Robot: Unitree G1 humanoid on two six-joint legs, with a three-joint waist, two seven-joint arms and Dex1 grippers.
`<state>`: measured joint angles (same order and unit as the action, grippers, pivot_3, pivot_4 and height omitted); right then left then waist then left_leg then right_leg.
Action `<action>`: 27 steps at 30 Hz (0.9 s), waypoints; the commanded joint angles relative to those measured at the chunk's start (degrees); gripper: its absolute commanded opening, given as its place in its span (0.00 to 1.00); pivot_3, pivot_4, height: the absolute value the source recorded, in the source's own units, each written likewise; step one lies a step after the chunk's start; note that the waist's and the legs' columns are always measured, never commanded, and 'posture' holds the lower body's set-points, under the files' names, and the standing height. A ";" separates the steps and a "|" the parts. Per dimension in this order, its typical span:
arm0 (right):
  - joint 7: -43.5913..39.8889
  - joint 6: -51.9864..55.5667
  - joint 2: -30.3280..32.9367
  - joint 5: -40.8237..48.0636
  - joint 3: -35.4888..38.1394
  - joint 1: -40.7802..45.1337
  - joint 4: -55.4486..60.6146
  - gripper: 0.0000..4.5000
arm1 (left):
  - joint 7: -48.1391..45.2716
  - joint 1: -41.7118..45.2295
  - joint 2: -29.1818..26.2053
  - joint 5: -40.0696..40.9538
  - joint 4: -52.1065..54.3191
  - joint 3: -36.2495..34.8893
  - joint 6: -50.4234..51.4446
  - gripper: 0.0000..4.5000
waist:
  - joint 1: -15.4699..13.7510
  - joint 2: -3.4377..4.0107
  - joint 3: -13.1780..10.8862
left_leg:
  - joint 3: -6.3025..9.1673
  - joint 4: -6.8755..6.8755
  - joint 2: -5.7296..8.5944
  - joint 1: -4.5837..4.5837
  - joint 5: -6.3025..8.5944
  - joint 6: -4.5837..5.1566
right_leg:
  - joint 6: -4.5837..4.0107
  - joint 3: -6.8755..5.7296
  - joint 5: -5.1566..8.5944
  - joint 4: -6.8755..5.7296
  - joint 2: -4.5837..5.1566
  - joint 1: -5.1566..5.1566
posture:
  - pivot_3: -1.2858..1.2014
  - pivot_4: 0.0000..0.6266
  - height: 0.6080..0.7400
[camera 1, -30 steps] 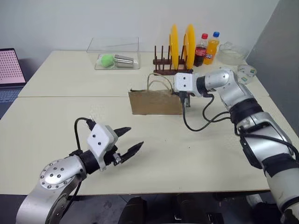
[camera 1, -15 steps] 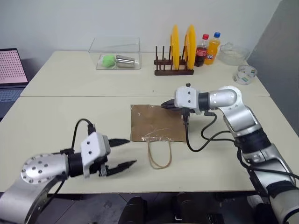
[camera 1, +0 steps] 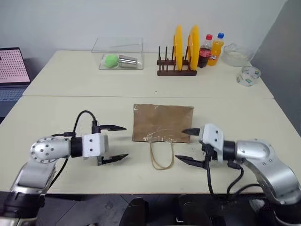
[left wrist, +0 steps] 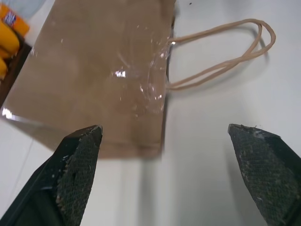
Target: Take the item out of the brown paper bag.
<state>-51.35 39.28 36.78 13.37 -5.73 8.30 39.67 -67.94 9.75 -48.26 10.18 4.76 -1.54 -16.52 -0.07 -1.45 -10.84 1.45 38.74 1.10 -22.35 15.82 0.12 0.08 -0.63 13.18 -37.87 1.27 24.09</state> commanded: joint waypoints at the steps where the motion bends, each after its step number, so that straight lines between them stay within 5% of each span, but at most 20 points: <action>1: 3.68 2.49 0.76 1.29 2.69 -3.49 5.26 1.00 | -0.04 3.98 2.56 -0.83 -1.79 3.53 -3.02 1.00 | 0.01 -0.02 0.01 | 0.01 0.00 0.00 0.00 0.00 0.00 | 0.00 -0.01 0.00 0.00 0.00 0.00 | 0.52 0.24 1.00; 11: 8.08 7.13 3.04 5.40 8.60 -14.29 12.19 1.00 | -3.10 10.29 7.75 -4.69 -10.12 13.17 -14.74 1.00 | 0.07 -0.03 0.02 | 0.03 0.00 -0.02 0.00 0.00 0.00 | 0.03 -0.04 0.00 -0.02 -0.07 -0.01 | 0.52 0.24 1.00; 20: 9.89 7.26 4.59 7.33 8.91 -14.82 12.72 1.00 | -2.68 13.10 10.71 -8.63 -17.64 19.05 -26.82 1.00 | 0.08 -0.05 0.04 | 0.01 0.01 -0.02 0.00 0.00 0.00 | 0.05 -0.02 0.00 0.00 -0.08 -0.03 | 0.52 0.24 1.00; 27: 10.65 6.86 4.85 8.92 9.02 -15.17 12.36 1.00 | -1.00 14.38 12.81 -8.10 -19.10 20.13 -27.15 1.00 | 0.11 -0.06 0.04 | 0.02 0.02 -0.01 0.00 0.00 0.01 | 0.07 -0.02 -0.01 -0.01 -0.10 -0.03 | 0.52 0.24 1.00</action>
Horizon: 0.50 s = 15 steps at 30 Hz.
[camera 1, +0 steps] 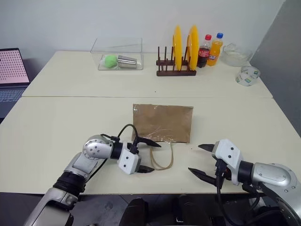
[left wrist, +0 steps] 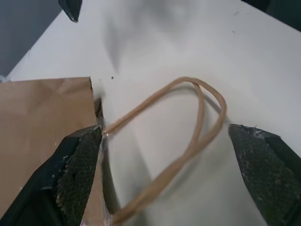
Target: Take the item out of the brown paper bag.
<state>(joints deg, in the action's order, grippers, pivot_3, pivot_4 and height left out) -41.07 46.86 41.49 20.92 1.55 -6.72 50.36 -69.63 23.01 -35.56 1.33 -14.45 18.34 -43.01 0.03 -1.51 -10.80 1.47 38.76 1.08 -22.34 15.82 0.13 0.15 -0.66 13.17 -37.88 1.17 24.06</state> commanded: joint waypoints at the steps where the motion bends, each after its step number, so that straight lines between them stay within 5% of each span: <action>1: 0.35 -0.90 0.35 1.52 1.75 -0.48 1.65 1.00 | 0.41 1.20 -0.06 1.11 0.24 0.36 -0.28 1.00 | 0.03 0.00 0.00 | -0.01 0.00 0.00 0.00 0.00 0.00 | 0.00 0.00 0.00 0.00 0.00 0.00 | 0.52 0.24 1.00; 15: 0.72 -1.01 1.47 2.23 0.84 0.17 1.49 1.00 | 0.59 3.76 2.84 2.78 -0.24 0.50 5.86 1.00 | 0.01 -0.01 0.01 | 0.00 0.02 0.02 0.00 0.00 0.00 | 0.02 0.01 0.00 0.01 -0.01 -0.02 | 0.52 0.24 1.00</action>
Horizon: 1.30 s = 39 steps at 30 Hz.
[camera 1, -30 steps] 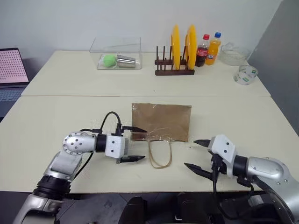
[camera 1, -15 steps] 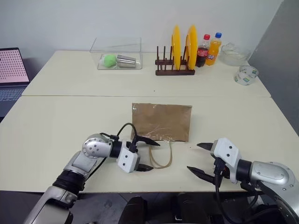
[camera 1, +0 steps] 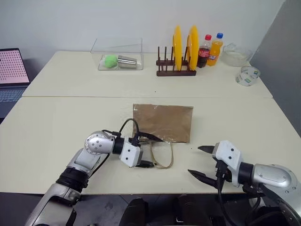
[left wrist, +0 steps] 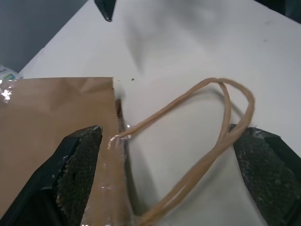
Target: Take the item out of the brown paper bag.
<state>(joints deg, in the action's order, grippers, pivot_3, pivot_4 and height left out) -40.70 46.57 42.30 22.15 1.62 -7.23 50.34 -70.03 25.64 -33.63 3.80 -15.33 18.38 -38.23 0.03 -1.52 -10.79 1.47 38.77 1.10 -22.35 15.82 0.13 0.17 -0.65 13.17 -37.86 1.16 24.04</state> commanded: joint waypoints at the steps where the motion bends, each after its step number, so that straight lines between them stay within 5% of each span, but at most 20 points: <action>1: 0.31 -0.86 0.70 1.01 0.52 0.79 1.57 1.00 | 1.00 1.22 1.20 0.38 0.68 0.45 1.22 1.00 | 0.01 0.00 0.00 | 0.00 0.00 0.00 0.00 0.00 0.00 | 0.00 0.00 0.00 0.00 0.00 0.01 | 0.52 0.24 1.00; 4: 0.30 -1.22 0.63 1.01 -0.46 1.36 1.80 1.00 | 0.95 1.64 1.72 0.15 0.47 0.71 0.52 0.87 | 0.01 0.00 0.00 | 0.02 0.00 -0.01 0.00 0.00 0.00 | 0.00 -0.01 0.00 -0.02 -0.01 0.01 | 0.52 0.24 1.00; 16: -0.15 -2.96 1.65 0.22 -3.34 2.38 1.35 1.00 | -3.37 1.11 -0.27 4.17 5.48 0.88 8.55 0.01 | 0.03 0.00 0.00 | 0.02 0.00 0.00 0.00 0.00 0.00 | 0.00 0.01 0.00 -0.01 -0.02 0.00 | 0.52 0.24 1.00; 22: -0.45 -4.01 1.94 -0.06 -4.32 2.71 0.69 1.00 | -5.32 0.12 -1.28 5.86 6.96 0.71 14.57 0.01 | 0.04 0.00 0.00 | 0.02 0.00 0.00 0.00 0.00 0.00 | 0.00 0.00 0.00 -0.01 -0.02 0.00 | 0.52 0.24 1.00; 25: -0.60 -4.50 2.17 -0.55 -5.18 2.91 0.48 1.00 | -5.16 -0.38 -1.35 6.44 7.94 0.07 17.22 0.14 | 0.06 0.00 0.00 | 0.03 0.00 -0.01 0.00 0.00 0.00 | 0.00 0.00 0.01 -0.01 -0.02 0.01 | 0.52 0.24 1.00; 31: -1.00 -4.90 3.09 -0.71 -6.41 3.32 0.25 1.00 | -7.99 -1.61 -4.29 5.26 8.43 0.72 15.70 0.56 | 0.07 0.00 0.00 | 0.03 0.00 -0.01 0.00 0.00 0.00 | 0.00 0.01 0.01 -0.01 -0.02 0.01 | 0.52 0.24 1.00; 39: -3.55 -6.50 6.31 -1.07 -8.23 4.91 -0.62 1.00 | -9.65 -1.93 -6.88 6.31 8.23 -0.95 13.31 0.56 | 0.03 0.00 0.00 | 0.04 0.00 -0.01 -0.01 0.00 0.00 | 0.00 0.00 0.01 0.01 -0.02 0.01 | 0.52 0.24 1.00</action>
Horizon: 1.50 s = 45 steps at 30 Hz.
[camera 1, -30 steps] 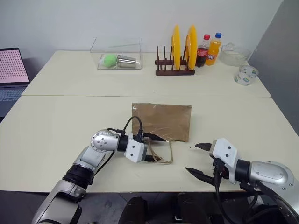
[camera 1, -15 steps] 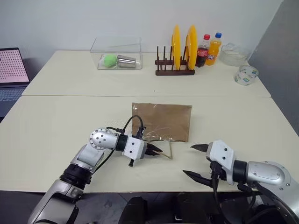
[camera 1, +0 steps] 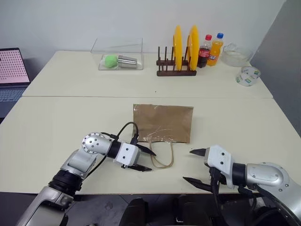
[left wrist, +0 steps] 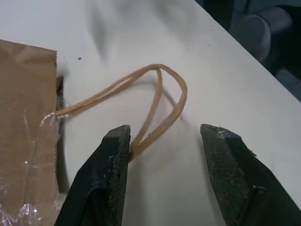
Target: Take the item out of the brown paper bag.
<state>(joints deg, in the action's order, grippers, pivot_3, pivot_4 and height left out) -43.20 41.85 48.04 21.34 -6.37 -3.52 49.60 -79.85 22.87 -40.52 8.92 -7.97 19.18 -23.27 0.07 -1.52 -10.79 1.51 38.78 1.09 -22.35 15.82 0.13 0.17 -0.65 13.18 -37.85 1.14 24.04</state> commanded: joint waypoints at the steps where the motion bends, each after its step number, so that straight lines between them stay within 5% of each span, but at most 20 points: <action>1: -1.26 -1.95 0.65 -0.17 -0.32 1.70 -0.21 1.00 | 0.58 1.16 0.55 1.11 0.56 -1.84 -1.76 0.56 | -0.01 0.00 0.00 | 0.00 0.00 0.00 0.00 0.00 0.00 | 0.00 0.00 0.00 0.01 0.00 0.00 | 0.52 0.24 1.00; 24: -1.33 -1.22 1.24 0.37 -0.85 3.10 -0.47 1.00 | 3.48 3.96 8.05 1.32 1.17 -1.30 1.84 0.56 | -0.03 0.00 0.00 | 0.01 0.00 0.00 -0.01 0.00 0.00 | 0.01 -0.01 0.00 0.00 -0.01 0.00 | 0.52 0.24 1.00; 32: -2.29 -2.96 2.29 -1.11 -1.30 5.08 -0.95 1.00 | 5.12 5.55 10.59 1.37 0.83 -1.89 6.59 0.00 | -0.02 0.00 0.00 | 0.00 0.01 0.00 -0.01 0.00 0.00 | 0.01 0.00 0.00 -0.01 -0.01 0.00 | 0.52 0.24 1.00; 39: -5.25 -2.22 4.63 1.73 0.10 5.60 0.78 1.00 | 11.18 10.38 13.38 0.99 -1.94 -4.69 9.35 0.00 | -0.07 -0.01 0.00 | 0.03 0.04 0.02 -0.03 0.00 0.00 | 0.02 0.00 -0.01 -0.01 -0.01 -0.01 | 0.52 0.24 1.00; 45: -6.12 -6.38 4.88 -4.91 -7.62 11.05 -1.12 1.00 | 14.48 13.67 15.25 2.58 -1.82 -6.83 15.54 0.00 | 0.05 -0.01 0.00 | 0.02 0.04 0.02 -0.02 0.00 0.00 | 0.02 0.00 -0.01 -0.01 -0.03 0.00 | 0.52 0.24 1.00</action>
<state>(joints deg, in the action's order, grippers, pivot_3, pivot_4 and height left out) -48.76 37.58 52.90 18.66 -12.04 6.10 48.03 -66.63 34.85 -25.65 10.10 -10.64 14.21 -8.91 0.12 -1.53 -10.79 1.56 38.82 1.11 -22.39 15.81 0.13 0.19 -0.67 13.17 -37.87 1.11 24.05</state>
